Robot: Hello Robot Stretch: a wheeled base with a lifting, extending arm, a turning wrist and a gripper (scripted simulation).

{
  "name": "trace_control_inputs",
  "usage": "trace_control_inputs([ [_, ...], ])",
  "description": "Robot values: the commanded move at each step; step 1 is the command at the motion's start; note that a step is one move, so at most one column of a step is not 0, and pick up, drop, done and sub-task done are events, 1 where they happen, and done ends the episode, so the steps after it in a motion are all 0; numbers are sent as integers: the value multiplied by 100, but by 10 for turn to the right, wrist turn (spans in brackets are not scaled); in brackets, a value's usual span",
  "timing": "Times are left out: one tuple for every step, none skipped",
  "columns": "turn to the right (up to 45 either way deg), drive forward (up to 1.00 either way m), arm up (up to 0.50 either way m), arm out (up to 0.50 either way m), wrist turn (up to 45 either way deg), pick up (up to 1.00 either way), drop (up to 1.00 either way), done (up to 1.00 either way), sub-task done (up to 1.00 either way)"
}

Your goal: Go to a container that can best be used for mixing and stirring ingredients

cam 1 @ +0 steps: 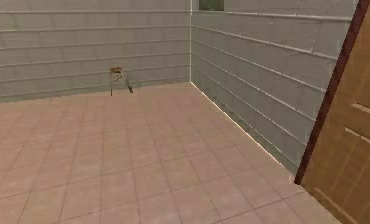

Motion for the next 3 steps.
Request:
trace_control_inputs([
  [0, 5, 0, 0, 0, 0, 0, 0, 0],
  [-450, 0, 0, 0, 0, 0, 0, 0, 0],
  [-240, 0, 0, 0, 0, 0, 0, 0, 0],
])
